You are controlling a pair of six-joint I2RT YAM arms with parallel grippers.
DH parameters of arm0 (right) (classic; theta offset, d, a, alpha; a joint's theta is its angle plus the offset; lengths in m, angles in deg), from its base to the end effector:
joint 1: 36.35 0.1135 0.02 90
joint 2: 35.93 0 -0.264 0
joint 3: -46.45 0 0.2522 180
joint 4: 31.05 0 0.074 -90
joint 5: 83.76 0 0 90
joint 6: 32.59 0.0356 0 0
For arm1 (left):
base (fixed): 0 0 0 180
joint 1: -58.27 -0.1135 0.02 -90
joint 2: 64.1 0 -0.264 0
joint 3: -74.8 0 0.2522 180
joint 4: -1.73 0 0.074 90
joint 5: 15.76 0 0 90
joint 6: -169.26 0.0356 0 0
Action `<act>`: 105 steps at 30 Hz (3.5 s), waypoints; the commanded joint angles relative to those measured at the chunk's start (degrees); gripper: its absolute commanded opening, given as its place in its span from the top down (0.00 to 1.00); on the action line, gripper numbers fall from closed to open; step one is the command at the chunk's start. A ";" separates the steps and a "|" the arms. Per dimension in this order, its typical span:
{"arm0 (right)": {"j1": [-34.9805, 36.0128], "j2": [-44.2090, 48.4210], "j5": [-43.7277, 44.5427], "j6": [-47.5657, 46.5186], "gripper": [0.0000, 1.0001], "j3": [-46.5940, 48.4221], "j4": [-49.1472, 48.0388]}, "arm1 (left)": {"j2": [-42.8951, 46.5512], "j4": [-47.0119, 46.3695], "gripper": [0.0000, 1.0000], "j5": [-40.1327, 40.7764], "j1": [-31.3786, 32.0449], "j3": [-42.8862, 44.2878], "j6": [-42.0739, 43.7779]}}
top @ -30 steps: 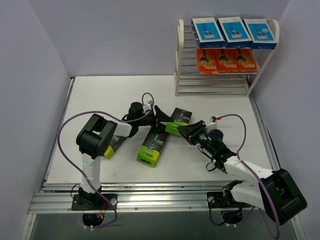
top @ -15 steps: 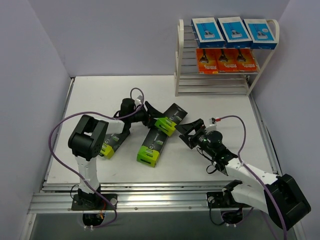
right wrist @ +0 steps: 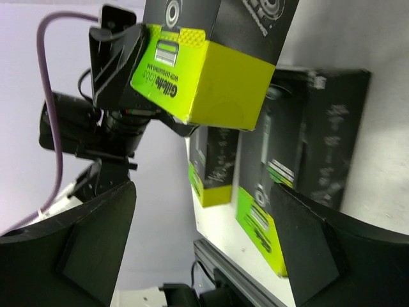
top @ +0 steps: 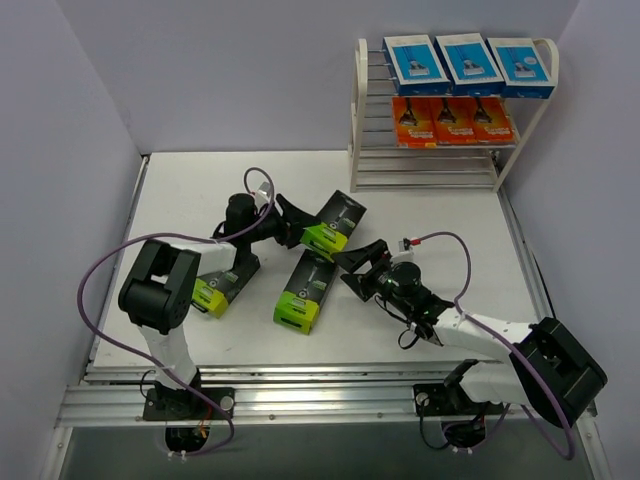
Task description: Place and organize the shaving razors onto the shelf
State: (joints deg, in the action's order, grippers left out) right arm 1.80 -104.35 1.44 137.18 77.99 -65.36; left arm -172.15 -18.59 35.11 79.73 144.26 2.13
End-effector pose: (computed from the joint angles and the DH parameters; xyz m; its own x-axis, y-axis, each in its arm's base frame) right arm 0.1822 0.1469 0.2027 -0.6767 0.7154 -0.1737 -0.0863 0.1573 0.9838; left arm 0.3598 -0.1656 0.1753 -0.8854 -0.4645 -0.0186 -0.0970 0.2238 -0.9698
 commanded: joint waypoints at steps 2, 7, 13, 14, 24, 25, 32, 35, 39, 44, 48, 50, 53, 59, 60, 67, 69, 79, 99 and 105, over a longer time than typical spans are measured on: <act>1.49 -2.32 6.82 2.31 0.18 5.42 -4.39 | 7.14 -11.97 0.98 1.60 -0.71 -0.85 -2.24; 3.59 -6.81 11.20 6.01 0.18 5.95 -11.76 | 7.59 -22.04 0.98 3.62 -0.62 -4.54 -7.77; 7.90 -9.10 18.67 7.51 0.16 9.55 -12.04 | 11.00 -26.82 0.98 8.81 -0.89 -9.29 -9.19; 8.25 -9.53 20.95 7.51 0.16 9.73 -12.39 | 11.89 -26.65 0.98 9.51 -0.89 -9.73 -8.14; 9.13 -12.35 23.00 8.91 0.16 11.84 -13.36 | 14.54 -26.03 0.98 10.48 -1.59 -10.53 -7.69; 9.13 -12.35 22.90 8.91 0.16 12.01 -12.67 | 14.19 -26.29 0.98 10.40 -1.59 -10.44 -8.56; 6.33 -11.99 20.10 6.72 0.16 12.62 -13.36 | 14.71 -25.95 0.98 9.34 -1.85 -9.83 -8.49; 4.31 -12.17 16.93 6.10 0.16 12.98 -14.68 | 14.88 -25.16 0.98 8.29 -1.77 -9.04 -8.13; 2.55 -10.24 15.96 5.14 0.17 11.93 -14.15 | 14.62 -23.75 0.98 7.23 -0.89 -8.59 -8.13; 0.61 -9.97 12.89 3.38 0.21 12.28 -13.89 | 14.18 -22.69 0.98 6.53 0.26 -8.15 -8.48; -0.70 -11.20 9.21 2.41 0.29 12.72 -16.78 | 13.74 -22.16 0.98 5.83 0.78 -7.45 -8.48; -1.23 -11.99 7.88 1.89 0.34 12.37 -18.45 | 13.39 -21.64 0.98 5.21 1.05 -7.19 -8.48; -2.55 -12.87 5.33 1.36 0.41 11.75 -21.62 | 12.43 -21.55 0.98 4.33 1.48 -6.66 -9.62; -5.80 -13.58 -0.73 1.01 0.59 9.64 -27.77 | 10.23 -22.34 0.98 1.78 2.72 -5.17 -11.47; -6.07 -13.58 -1.52 0.92 0.60 9.64 -29.08 | 9.88 -22.25 0.98 1.43 2.80 -4.99 -11.56; -7.56 -13.32 -5.04 0.12 0.84 8.24 -31.72 | 8.29 -22.43 0.97 0.29 2.89 -4.64 -12.79; -8.61 -12.97 -6.44 0.56 0.92 7.71 -33.04 | 7.86 -22.25 0.89 -0.06 2.89 -4.29 -12.70; -11.08 -13.67 -18.22 -2.33 1.00 9.38 -33.93 | 7.85 -22.01 0.38 -1.64 2.89 -2.62 -11.30; -17.05 -13.93 -34.74 0.92 1.00 6.48 -41.22 | 7.07 -7.05 0.06 -4.46 2.89 2.39 -0.05; -20.66 -14.28 -41.78 2.31 1.00 6.30 -43.77 | 5.92 -6.78 0.05 -5.25 2.89 2.74 -0.13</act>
State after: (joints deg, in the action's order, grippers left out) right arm -17.33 -119.23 -33.03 137.51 83.72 -87.31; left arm -166.23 -24.03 30.69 82.61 144.04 0.52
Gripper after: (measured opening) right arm 0.502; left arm 0.947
